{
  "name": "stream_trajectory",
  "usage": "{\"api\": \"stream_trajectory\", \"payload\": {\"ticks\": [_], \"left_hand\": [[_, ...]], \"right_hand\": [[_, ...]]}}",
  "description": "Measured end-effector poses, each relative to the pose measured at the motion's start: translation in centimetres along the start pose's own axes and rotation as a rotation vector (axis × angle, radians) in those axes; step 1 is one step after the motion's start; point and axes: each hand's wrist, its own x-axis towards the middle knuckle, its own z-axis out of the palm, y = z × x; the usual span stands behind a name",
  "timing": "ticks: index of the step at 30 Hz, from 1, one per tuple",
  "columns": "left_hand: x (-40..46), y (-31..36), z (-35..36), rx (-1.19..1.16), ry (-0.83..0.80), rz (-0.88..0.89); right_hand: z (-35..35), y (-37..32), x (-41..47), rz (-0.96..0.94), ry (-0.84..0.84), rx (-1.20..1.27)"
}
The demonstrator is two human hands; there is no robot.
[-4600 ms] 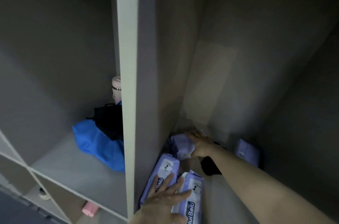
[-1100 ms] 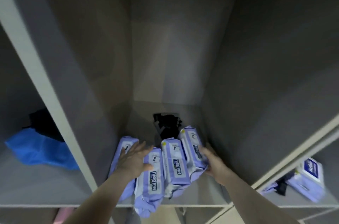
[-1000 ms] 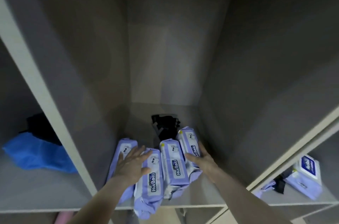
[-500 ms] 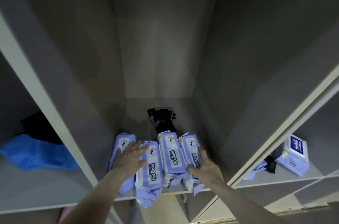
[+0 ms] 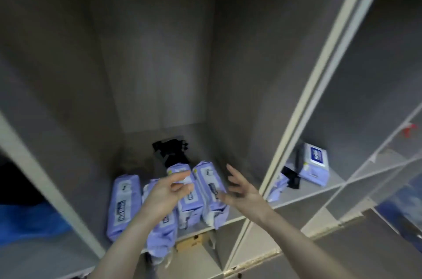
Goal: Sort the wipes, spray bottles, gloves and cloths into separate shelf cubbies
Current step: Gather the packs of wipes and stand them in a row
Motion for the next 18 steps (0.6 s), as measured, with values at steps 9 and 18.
{"api": "stream_trajectory", "payload": {"ticks": [9, 18], "left_hand": [[-1.8, 3.9, 13.3, 0.103, -0.272, 0.118], [2.2, 6.7, 27.6, 0.05, -0.178, 0.094]], "right_hand": [[-13.1, 1.8, -8.3, 0.06, 0.281, -0.06], [-26.9, 4.9, -7.2, 0.094, 0.241, -0.08]]}}
